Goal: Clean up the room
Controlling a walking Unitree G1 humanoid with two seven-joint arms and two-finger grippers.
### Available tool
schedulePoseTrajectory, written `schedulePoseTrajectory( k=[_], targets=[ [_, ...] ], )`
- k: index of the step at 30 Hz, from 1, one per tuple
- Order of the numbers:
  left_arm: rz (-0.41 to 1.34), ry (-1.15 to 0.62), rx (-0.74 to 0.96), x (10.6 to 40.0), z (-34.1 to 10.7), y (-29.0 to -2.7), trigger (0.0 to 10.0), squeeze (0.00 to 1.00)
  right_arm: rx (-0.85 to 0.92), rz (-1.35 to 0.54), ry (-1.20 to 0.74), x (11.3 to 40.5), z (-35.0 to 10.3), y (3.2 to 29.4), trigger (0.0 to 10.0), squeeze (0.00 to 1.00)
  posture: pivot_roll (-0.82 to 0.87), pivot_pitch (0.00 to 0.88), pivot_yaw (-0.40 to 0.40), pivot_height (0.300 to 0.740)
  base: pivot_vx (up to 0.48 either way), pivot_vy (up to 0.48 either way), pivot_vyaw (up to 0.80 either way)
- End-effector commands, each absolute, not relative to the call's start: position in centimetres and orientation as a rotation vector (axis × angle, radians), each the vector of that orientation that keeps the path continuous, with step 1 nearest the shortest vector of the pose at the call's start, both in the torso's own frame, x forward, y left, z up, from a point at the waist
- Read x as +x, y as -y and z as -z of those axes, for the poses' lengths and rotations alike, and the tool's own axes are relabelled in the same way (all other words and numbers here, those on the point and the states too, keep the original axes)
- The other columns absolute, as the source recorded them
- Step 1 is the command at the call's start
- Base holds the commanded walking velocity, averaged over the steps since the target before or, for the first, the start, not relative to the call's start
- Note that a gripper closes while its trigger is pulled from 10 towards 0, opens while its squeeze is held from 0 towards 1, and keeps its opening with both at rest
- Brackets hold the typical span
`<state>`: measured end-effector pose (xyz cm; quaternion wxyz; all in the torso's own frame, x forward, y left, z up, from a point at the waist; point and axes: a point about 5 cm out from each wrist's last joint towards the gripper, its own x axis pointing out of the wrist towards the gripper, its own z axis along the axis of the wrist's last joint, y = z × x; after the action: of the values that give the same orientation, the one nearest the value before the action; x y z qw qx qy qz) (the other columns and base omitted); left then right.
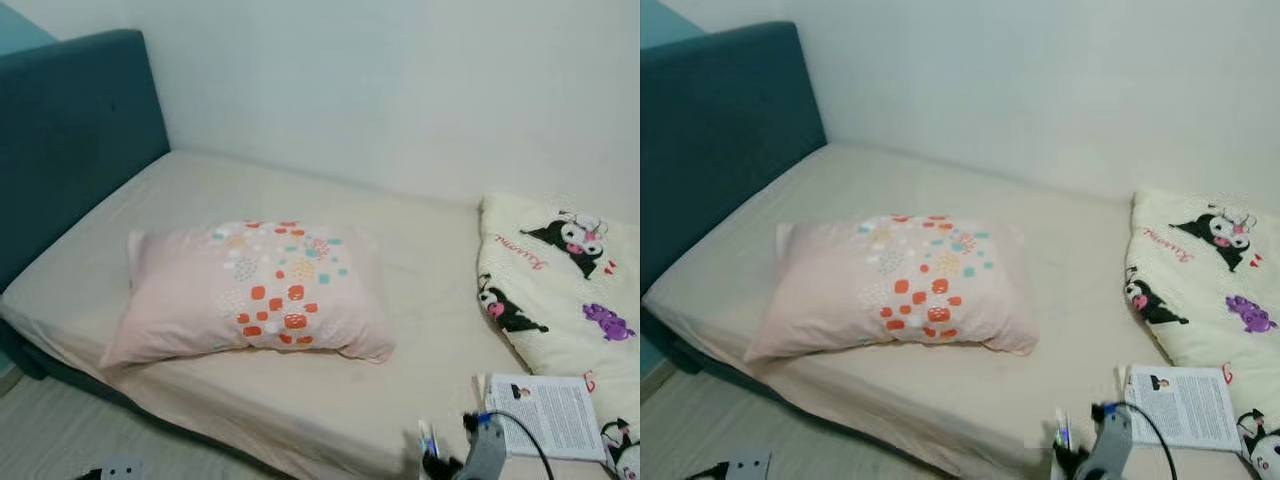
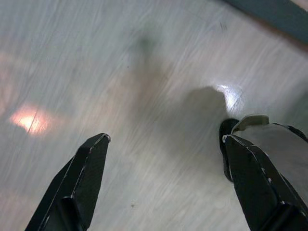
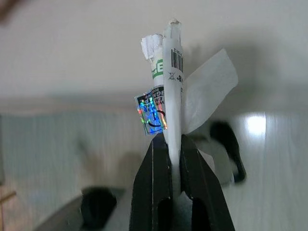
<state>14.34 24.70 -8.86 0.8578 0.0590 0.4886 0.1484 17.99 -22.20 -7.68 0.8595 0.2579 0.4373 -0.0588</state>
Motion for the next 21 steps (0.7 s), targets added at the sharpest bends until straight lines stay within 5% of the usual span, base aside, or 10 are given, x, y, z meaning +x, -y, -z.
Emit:
schedulePoseTrajectory(
  k=[1, 4, 5, 9, 21],
  targets=[
    [-0.268, -1.034, 0.15, 14.4, 9.0, -24.2, 10.0, 0.0, 0.514, 0.137, -0.929, 17.4, 8.0, 22.3, 0.0, 0.0, -0.04, 0.0, -0.053, 0.72, 0.0, 0.0, 0.0],
    [-0.254, -1.032, 0.158, 14.5, 9.0, -24.0, 10.0, 0.0, 0.511, 0.142, -0.927, 17.2, 8.1, 22.3, 0.0, 0.0, -0.04, 0.0, -0.053, 0.72, 0.0, 0.0, 0.0],
    [-0.24, -1.03, 0.167, 14.6, 9.0, -23.8, 10.0, 0.0, 0.495, 0.145, -0.944, 16.9, 8.2, 22.3, 10.0, 0.0, -0.04, 0.0, -0.054, 0.72, 0.0, 0.0, 0.0],
    [-0.211, -1.02, 0.17, 14.9, 9.0, -23.3, 10.0, 0.0, 0.484, 0.14, -0.965, 16.6, 8.4, 22.3, 10.0, 0.0, -0.04, 0.0, -0.055, 0.72, 0.0, 0.0, 0.22],
    [-0.162, -1.027, 0.153, 15.1, 9.3, -21.8, 10.0, 0.0, 0.334, 0.103, -1.008, 16.1, 8.5, 22.8, 10.0, 0.0, -0.04, 0.0, -0.073, 0.72, 0.0, 0.0, 0.78]
  ],
)
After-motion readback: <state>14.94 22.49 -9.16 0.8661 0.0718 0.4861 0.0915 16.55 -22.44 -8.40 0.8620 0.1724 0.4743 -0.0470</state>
